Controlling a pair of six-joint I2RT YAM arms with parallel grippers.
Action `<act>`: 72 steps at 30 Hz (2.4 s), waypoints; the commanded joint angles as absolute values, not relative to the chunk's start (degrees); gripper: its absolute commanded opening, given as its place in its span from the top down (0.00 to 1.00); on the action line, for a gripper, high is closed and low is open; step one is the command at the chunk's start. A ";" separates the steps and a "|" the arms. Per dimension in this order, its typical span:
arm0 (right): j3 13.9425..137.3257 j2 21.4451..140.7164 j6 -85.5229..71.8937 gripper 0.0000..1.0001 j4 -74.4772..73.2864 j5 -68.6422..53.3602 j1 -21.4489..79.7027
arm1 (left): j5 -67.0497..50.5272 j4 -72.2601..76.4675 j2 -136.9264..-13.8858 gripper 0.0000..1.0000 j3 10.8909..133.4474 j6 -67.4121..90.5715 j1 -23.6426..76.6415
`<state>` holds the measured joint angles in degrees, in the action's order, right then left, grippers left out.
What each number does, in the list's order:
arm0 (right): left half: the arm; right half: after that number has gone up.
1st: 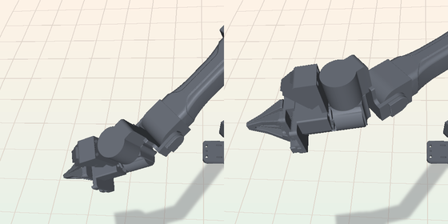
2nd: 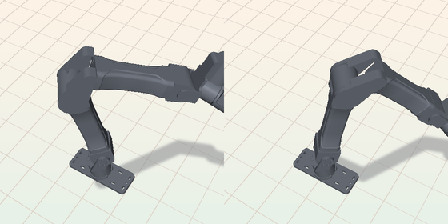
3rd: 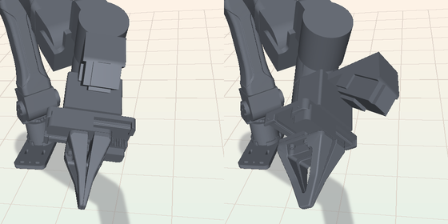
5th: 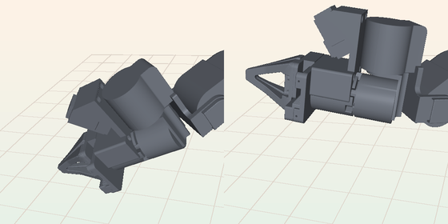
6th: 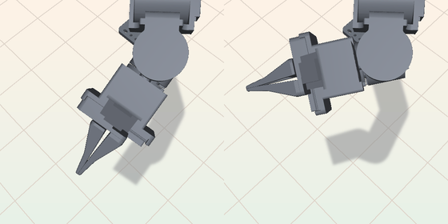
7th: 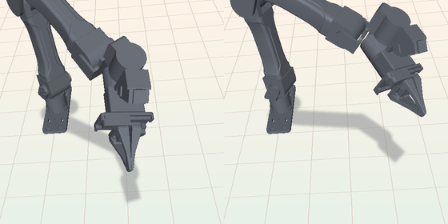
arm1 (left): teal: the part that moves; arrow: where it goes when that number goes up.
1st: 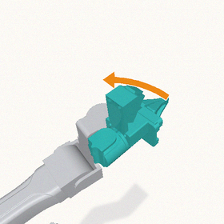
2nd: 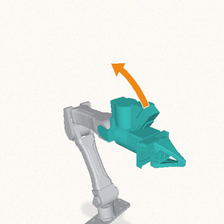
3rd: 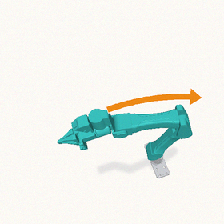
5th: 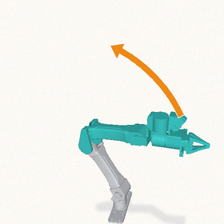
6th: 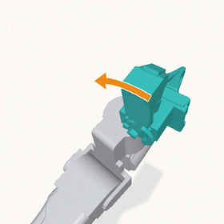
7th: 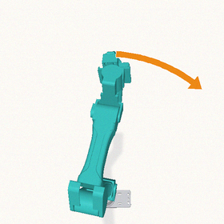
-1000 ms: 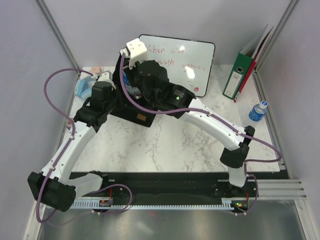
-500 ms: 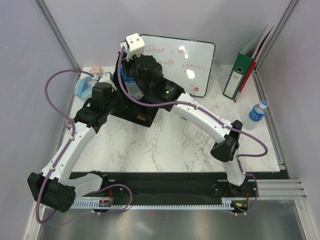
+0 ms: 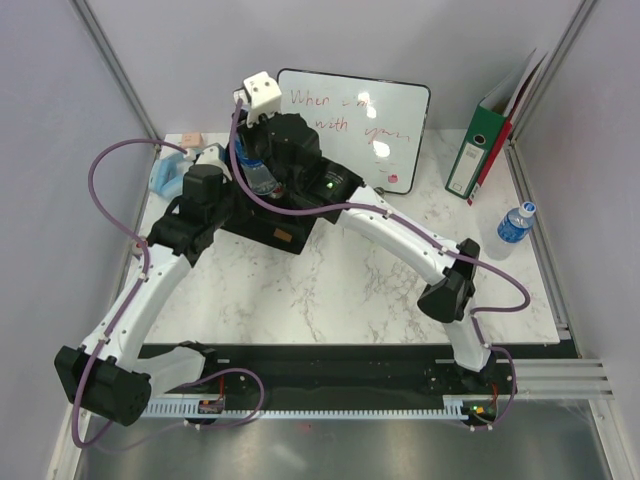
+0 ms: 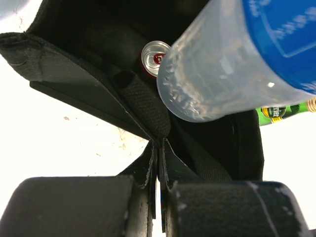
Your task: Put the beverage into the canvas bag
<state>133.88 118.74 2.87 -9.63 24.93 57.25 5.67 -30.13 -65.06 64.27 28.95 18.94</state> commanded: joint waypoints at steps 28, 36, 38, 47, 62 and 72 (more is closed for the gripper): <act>118.32 124.63 0.97 1.00 24.69 15.56 52.91 | 3.34 -30.59 -61.35 0.98 62.49 31.99 18.98; 117.39 126.29 0.00 1.00 26.81 16.17 52.56 | 3.60 -30.59 -60.65 0.98 62.05 31.38 18.98; 121.18 127.26 1.14 1.00 23.75 16.35 52.38 | 3.69 -30.59 -60.56 0.98 62.05 31.46 18.90; 126.39 125.77 3.33 1.00 23.55 16.26 52.29 | 3.69 -30.59 -60.47 0.98 61.87 31.20 18.90; 112.61 124.28 0.70 1.00 32.16 14.68 51.42 | 3.95 -31.11 -59.85 0.98 62.05 31.20 18.98; 106.09 124.81 -1.58 1.00 33.05 15.38 51.50 | 4.39 -31.20 -59.15 0.98 62.23 31.03 18.90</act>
<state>107.11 129.25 0.56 22.24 15.03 51.83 5.32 -31.51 -61.10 61.67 30.59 18.98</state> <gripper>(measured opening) 0.387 0.033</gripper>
